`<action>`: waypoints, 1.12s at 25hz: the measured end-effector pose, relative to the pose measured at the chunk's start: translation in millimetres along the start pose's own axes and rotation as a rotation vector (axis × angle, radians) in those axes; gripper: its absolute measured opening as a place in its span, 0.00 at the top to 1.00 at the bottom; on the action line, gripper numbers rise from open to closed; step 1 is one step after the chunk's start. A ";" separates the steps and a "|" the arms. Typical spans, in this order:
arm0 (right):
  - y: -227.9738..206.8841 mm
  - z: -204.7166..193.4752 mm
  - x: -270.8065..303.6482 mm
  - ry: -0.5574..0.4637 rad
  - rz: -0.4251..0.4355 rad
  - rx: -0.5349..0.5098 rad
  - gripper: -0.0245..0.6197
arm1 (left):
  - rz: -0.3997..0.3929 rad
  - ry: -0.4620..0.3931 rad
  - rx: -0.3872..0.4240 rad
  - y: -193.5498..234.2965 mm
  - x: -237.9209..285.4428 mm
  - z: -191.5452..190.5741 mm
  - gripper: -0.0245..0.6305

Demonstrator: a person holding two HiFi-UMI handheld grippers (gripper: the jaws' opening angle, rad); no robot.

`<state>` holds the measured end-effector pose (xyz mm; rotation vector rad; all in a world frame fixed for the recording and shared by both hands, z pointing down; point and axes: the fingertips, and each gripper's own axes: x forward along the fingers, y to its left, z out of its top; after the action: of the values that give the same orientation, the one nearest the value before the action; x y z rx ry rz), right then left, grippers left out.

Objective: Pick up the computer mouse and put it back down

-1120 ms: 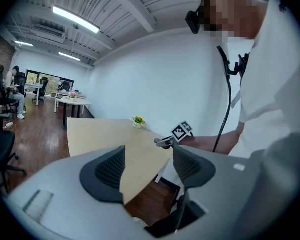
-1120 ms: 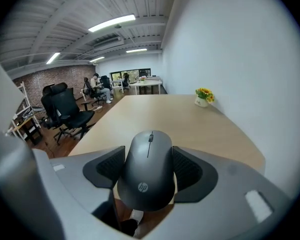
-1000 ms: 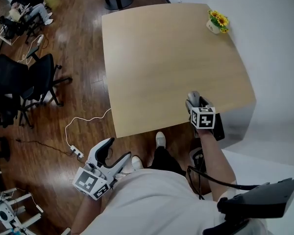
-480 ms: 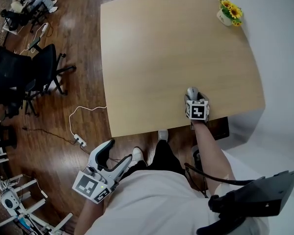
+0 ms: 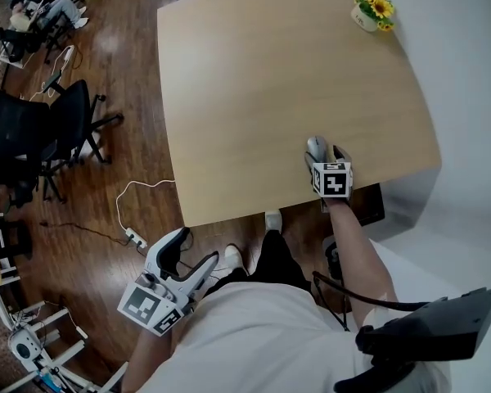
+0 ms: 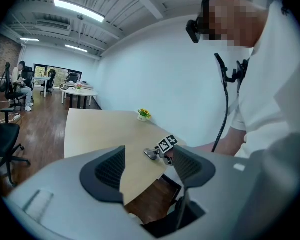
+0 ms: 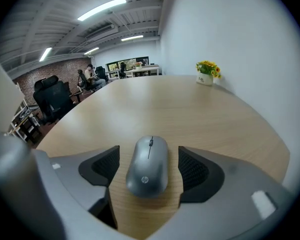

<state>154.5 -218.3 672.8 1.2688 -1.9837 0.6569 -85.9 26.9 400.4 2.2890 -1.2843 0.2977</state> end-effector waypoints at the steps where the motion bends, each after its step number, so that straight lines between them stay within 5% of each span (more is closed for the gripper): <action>1: 2.6 3.4 -11.8 -0.017 0.001 0.003 0.38 | -0.009 -0.003 0.006 -0.4 -3.2 -2.1 0.53; 10: 75.2 30.2 -180.3 -0.170 0.034 -0.060 0.38 | -0.100 -0.089 0.068 -1.8 -44.9 -17.1 0.53; 18: 160.5 11.0 -339.9 -0.266 0.057 -0.081 0.35 | -0.184 -0.120 0.090 -3.8 -96.9 -37.0 0.53; 28: 201.5 -8.8 -424.6 -0.356 0.052 -0.060 0.35 | -0.235 -0.140 0.118 -15.2 -123.9 -44.8 0.53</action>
<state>95.8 110.6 342.2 1.3753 -2.3113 0.4119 -136.7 148.0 382.2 2.5718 -1.0713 0.1372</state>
